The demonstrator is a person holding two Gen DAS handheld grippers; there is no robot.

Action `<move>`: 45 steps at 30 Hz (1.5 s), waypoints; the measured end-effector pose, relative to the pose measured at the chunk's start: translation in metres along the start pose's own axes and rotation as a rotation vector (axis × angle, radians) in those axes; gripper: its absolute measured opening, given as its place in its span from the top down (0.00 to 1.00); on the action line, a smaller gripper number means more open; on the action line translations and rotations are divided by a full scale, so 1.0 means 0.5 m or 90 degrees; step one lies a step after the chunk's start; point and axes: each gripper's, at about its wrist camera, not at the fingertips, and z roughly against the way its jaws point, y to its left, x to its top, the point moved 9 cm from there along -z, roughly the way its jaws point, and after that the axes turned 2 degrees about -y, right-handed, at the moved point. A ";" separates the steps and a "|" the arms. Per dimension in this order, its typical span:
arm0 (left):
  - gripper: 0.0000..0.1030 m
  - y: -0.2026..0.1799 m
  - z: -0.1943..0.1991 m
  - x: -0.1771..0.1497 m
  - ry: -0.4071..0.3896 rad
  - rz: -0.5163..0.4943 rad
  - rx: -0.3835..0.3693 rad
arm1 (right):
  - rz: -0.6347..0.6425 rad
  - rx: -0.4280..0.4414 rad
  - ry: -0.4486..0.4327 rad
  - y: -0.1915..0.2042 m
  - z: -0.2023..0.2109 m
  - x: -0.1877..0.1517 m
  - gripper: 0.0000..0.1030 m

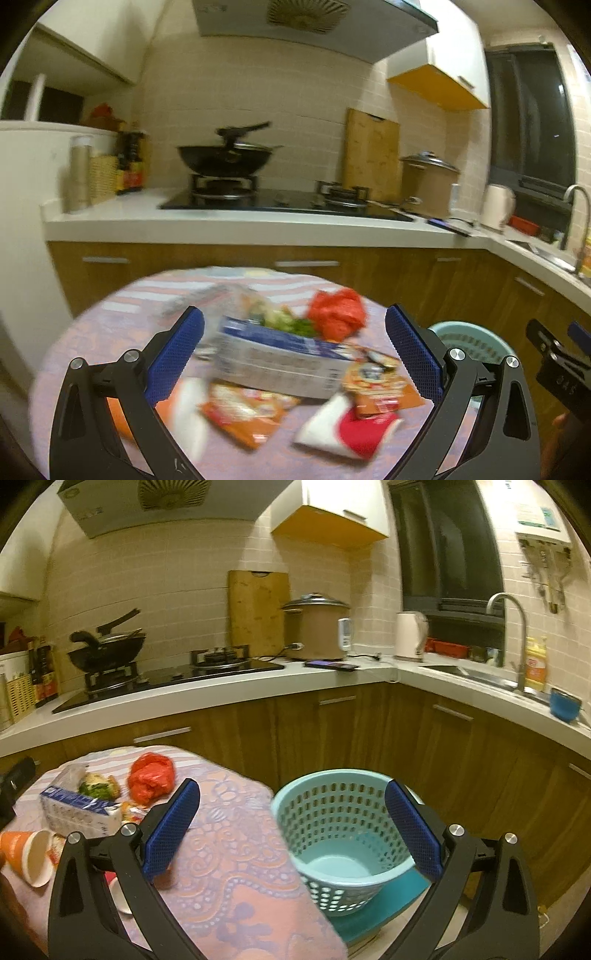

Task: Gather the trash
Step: 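Grasp the orange paper cup with the left tool while the right tool grasps the red cup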

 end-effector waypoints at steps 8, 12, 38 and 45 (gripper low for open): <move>0.07 0.199 0.015 -0.060 0.089 0.062 0.080 | 0.052 0.217 0.019 0.183 0.031 -0.048 0.09; 0.08 0.245 0.011 -0.124 0.150 0.088 0.075 | 0.108 0.263 0.112 0.247 0.014 -0.137 0.10; 0.09 0.230 -0.011 -0.210 0.259 -0.037 0.134 | 0.165 0.265 0.264 0.268 -0.033 -0.228 0.10; 0.11 0.264 0.013 -0.215 0.265 -0.029 0.157 | 0.161 0.269 0.273 0.263 -0.036 -0.231 0.10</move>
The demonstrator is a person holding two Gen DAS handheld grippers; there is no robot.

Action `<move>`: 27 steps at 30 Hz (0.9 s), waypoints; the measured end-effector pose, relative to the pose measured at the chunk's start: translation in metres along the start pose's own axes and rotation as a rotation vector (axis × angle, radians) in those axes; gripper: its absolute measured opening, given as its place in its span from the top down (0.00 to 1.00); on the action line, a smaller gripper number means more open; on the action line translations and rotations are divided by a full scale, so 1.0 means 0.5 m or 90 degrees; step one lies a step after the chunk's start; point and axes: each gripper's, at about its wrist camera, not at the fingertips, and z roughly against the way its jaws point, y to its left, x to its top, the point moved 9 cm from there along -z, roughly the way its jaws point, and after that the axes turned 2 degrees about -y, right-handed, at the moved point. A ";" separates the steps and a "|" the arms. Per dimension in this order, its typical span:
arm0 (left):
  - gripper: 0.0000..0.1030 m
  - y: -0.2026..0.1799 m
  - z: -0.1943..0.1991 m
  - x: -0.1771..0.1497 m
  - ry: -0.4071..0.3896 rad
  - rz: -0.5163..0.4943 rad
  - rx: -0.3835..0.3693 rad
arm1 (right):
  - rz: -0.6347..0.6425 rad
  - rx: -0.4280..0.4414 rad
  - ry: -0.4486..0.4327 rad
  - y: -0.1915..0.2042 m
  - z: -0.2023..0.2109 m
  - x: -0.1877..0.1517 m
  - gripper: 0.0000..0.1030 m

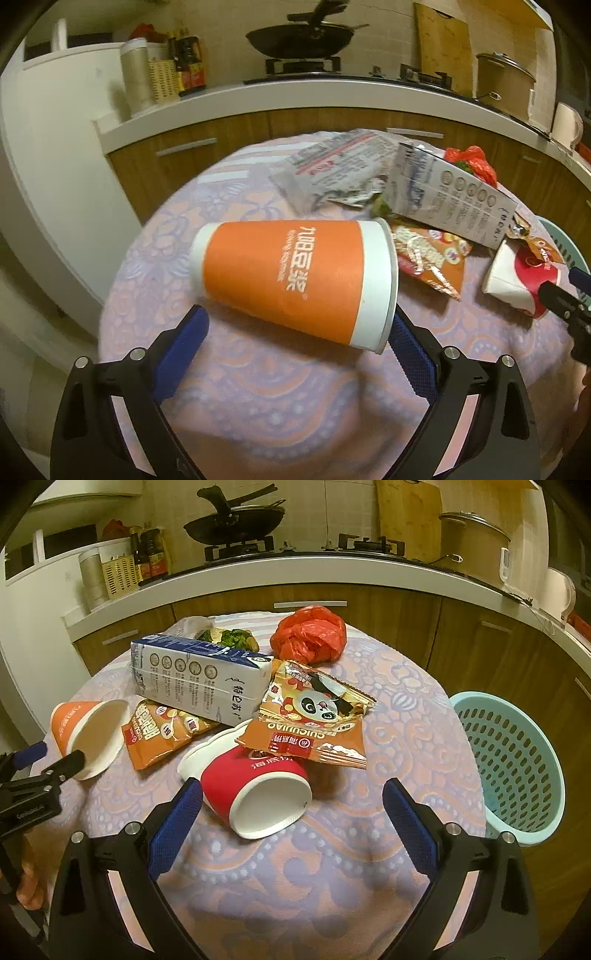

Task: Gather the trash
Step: 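Grasp the orange paper cup with the left tool while the right tool grasps the red cup, then carry both cups over the blue basket and open both tools to drop them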

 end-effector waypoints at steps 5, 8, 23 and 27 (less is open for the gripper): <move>0.14 0.072 0.024 -0.011 -0.008 0.051 0.015 | 0.010 0.009 0.000 0.006 0.002 -0.001 0.10; 0.19 0.122 0.031 -0.018 -0.010 0.095 0.021 | 0.019 0.015 0.001 0.013 0.003 -0.003 0.10; 0.91 0.123 -0.014 -0.024 0.021 0.132 -0.004 | -0.001 0.097 0.061 0.007 -0.029 -0.005 0.10; 0.95 0.121 -0.001 -0.017 0.006 0.132 -0.008 | -0.001 0.121 0.083 0.026 -0.051 0.000 0.12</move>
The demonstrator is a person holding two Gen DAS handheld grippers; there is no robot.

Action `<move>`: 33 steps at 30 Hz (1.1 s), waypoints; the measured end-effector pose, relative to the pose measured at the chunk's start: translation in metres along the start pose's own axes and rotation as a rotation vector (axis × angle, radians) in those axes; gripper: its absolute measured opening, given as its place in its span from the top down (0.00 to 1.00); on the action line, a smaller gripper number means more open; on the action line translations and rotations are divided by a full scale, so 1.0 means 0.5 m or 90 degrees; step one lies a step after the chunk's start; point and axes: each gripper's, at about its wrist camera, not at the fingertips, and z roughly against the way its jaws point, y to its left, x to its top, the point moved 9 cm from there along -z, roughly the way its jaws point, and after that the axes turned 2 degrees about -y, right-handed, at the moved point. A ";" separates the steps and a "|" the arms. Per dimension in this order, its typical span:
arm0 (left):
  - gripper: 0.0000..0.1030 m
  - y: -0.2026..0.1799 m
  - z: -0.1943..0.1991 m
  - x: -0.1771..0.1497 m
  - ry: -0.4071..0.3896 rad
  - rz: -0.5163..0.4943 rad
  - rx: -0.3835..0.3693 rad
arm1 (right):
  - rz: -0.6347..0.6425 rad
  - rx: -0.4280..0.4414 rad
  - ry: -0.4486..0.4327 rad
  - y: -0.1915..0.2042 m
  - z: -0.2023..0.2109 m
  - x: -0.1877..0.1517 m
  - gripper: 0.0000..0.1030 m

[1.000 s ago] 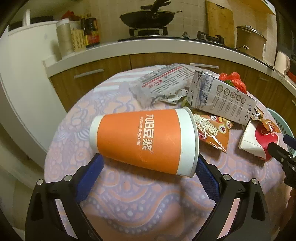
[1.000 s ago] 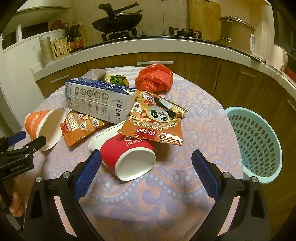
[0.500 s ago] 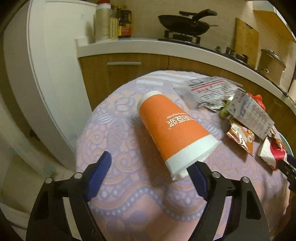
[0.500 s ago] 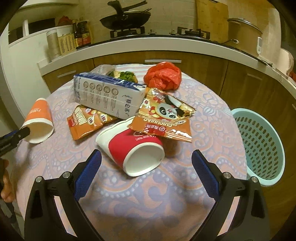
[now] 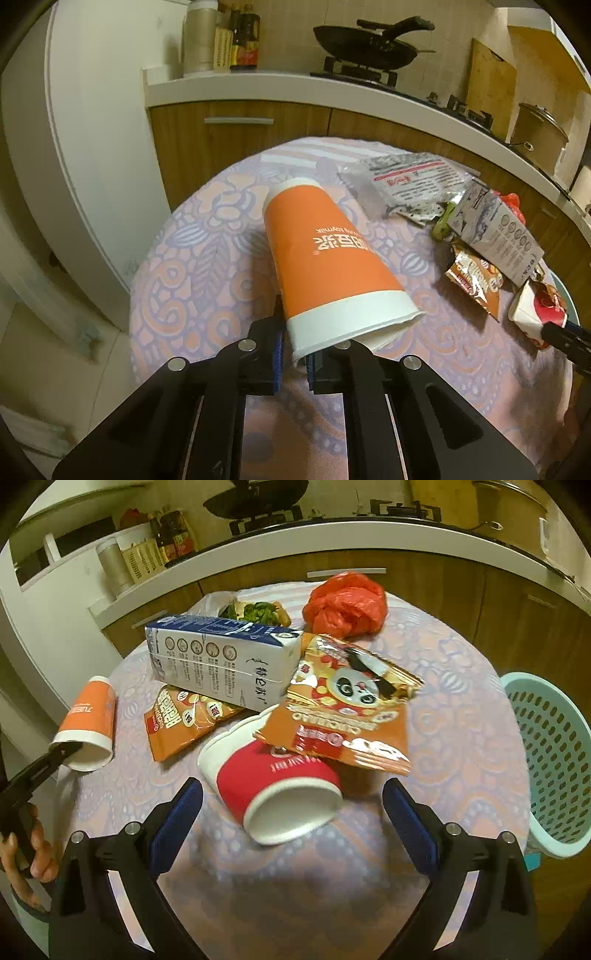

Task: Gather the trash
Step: 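Carry both cups over the blue basket and open both tools to drop them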

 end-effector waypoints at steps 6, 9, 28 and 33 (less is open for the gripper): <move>0.99 -0.028 0.026 0.012 -0.022 -0.008 -0.024 | 0.035 0.004 0.000 0.039 -0.002 -0.003 0.35; 0.99 -0.048 0.038 0.016 -0.029 -0.007 -0.042 | 0.033 0.033 -0.013 0.056 0.016 -0.006 0.39; 0.99 -0.310 0.186 0.148 -0.161 -0.084 -0.179 | 0.002 -0.012 -0.182 -0.026 0.238 0.105 0.40; 0.99 -0.453 0.175 0.150 -0.146 -0.118 -0.253 | -0.041 -0.071 -0.206 -0.143 0.283 0.119 0.40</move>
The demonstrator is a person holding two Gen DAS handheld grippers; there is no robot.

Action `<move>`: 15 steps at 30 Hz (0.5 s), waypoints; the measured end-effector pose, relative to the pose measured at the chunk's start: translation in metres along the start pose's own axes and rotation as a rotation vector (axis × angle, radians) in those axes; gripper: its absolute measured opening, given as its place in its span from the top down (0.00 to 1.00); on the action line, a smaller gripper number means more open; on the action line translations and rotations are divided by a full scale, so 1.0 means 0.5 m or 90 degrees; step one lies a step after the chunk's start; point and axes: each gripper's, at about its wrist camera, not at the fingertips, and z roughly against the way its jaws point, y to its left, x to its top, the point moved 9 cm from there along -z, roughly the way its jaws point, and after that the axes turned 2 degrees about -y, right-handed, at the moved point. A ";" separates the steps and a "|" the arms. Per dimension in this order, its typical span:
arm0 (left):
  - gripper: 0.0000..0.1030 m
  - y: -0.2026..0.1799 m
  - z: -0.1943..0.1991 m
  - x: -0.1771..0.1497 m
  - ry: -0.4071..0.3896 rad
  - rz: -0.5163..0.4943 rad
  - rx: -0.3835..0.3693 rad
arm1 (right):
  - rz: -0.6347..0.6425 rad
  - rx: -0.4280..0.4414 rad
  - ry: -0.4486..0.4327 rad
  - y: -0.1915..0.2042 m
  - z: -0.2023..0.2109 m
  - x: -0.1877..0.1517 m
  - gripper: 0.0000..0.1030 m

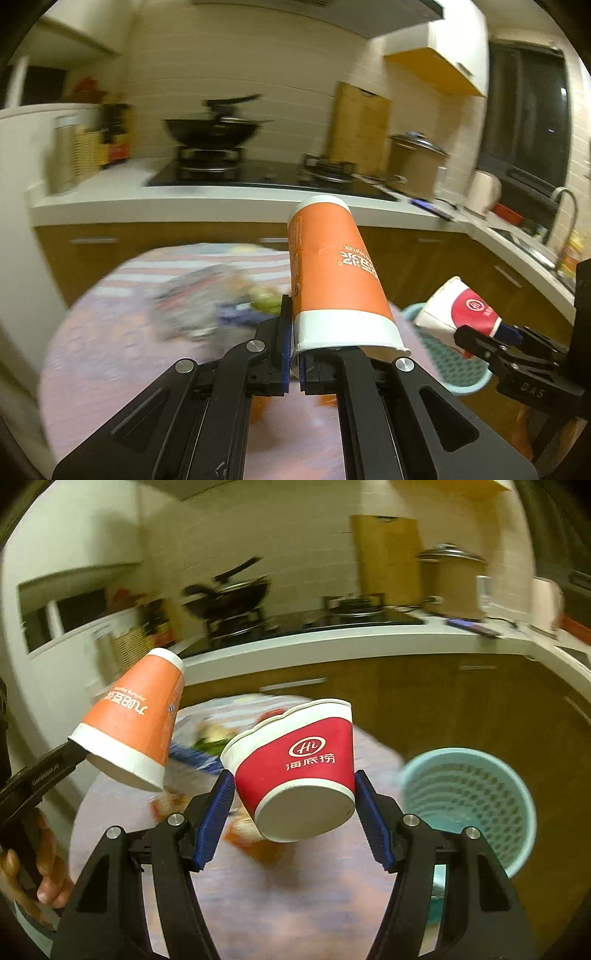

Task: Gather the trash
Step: 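Carry both cups over the blue basket and open both tools to drop them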

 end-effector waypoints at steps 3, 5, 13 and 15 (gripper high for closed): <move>0.99 -0.083 -0.046 -0.001 0.016 -0.021 -0.042 | -0.027 -0.036 -0.010 -0.084 0.011 0.008 0.40; 0.99 -0.134 -0.074 -0.004 0.026 -0.035 -0.065 | -0.042 -0.054 -0.011 -0.128 0.013 0.006 0.40; 0.99 -0.326 -0.213 -0.047 0.093 -0.081 -0.136 | -0.101 -0.139 0.010 -0.323 -0.003 -0.035 0.40; 0.99 -0.362 -0.250 -0.070 0.119 -0.087 -0.147 | -0.118 -0.154 0.023 -0.364 -0.018 -0.050 0.40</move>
